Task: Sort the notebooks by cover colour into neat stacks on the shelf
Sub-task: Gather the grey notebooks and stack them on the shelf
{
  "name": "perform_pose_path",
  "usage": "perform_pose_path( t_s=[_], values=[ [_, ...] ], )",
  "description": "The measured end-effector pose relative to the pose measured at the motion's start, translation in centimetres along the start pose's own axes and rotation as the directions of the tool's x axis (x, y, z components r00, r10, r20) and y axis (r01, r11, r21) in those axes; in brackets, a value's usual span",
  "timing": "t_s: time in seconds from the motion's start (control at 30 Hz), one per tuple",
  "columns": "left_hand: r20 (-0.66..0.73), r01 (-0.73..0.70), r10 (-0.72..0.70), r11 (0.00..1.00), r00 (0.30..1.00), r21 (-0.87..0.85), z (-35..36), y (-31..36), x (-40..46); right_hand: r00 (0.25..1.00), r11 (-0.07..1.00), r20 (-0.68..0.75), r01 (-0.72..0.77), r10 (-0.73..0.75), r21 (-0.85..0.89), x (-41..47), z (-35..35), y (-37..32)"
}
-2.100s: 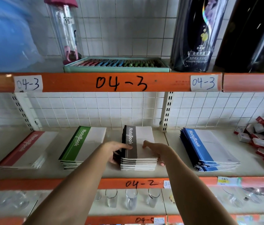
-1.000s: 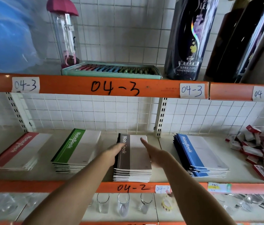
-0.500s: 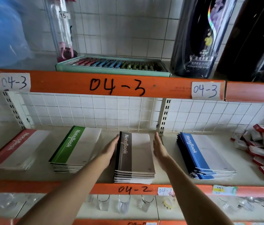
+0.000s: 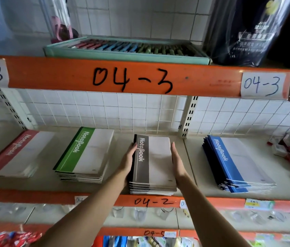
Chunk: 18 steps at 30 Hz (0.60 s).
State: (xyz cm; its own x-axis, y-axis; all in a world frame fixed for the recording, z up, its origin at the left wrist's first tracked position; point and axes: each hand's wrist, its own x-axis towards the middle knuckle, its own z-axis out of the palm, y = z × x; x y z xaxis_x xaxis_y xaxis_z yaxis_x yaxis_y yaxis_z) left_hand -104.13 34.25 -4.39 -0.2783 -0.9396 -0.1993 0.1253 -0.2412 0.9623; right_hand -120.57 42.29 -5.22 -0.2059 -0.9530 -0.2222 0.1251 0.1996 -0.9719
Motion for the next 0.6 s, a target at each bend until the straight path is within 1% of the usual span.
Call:
perform_pose_path(
  t_s=[0.07,0.1,0.17,0.27,0.3,0.37,0.43,0.5,0.6],
  values=[
    [-0.018,-0.014,0.014,1.0,1.0,0.016,-0.1,-0.5,0.5,0.999,1.0,-0.05,-0.005,0.005,0.017,0.6,-0.2,0.1],
    [-0.008,-0.026,0.026,1.0,1.0,0.007,-0.2,-0.6,0.8,0.999,0.999,-0.044,-0.005,0.007,0.044,0.6,0.0,-0.2],
    [0.012,-0.036,0.037,0.999,0.999,-0.027,-0.1,-0.7,1.6,1.0,0.999,0.009,-0.018,0.018,0.038,1.1,0.0,-0.3],
    [0.032,-0.037,0.038,0.998,0.999,-0.042,-0.2,-0.2,2.3,0.999,0.996,0.041,-0.009,0.005,0.086,2.9,-0.9,1.1],
    [0.03,-0.041,0.043,0.998,0.999,-0.051,-0.2,-0.3,2.6,0.999,0.996,0.039,-0.018,0.014,0.09,2.7,-0.6,0.5],
    [0.042,-0.028,0.03,0.998,0.999,-0.055,-0.3,0.0,2.9,1.0,0.996,0.003,-0.018,0.018,0.091,2.4,0.2,-0.7],
    [0.035,-0.019,0.019,1.0,0.999,-0.019,-0.3,0.3,2.9,0.998,0.998,-0.059,0.016,-0.012,0.063,2.3,0.6,-1.3],
    [0.074,-0.028,0.028,1.0,0.997,0.002,-0.2,0.5,3.1,0.995,0.998,-0.093,0.025,-0.019,0.064,3.0,0.2,-1.1],
    [0.038,-0.013,0.012,1.0,0.999,0.017,-0.3,0.3,3.6,0.995,0.997,-0.095,0.027,-0.02,0.073,3.3,0.4,-1.2]
  ],
)
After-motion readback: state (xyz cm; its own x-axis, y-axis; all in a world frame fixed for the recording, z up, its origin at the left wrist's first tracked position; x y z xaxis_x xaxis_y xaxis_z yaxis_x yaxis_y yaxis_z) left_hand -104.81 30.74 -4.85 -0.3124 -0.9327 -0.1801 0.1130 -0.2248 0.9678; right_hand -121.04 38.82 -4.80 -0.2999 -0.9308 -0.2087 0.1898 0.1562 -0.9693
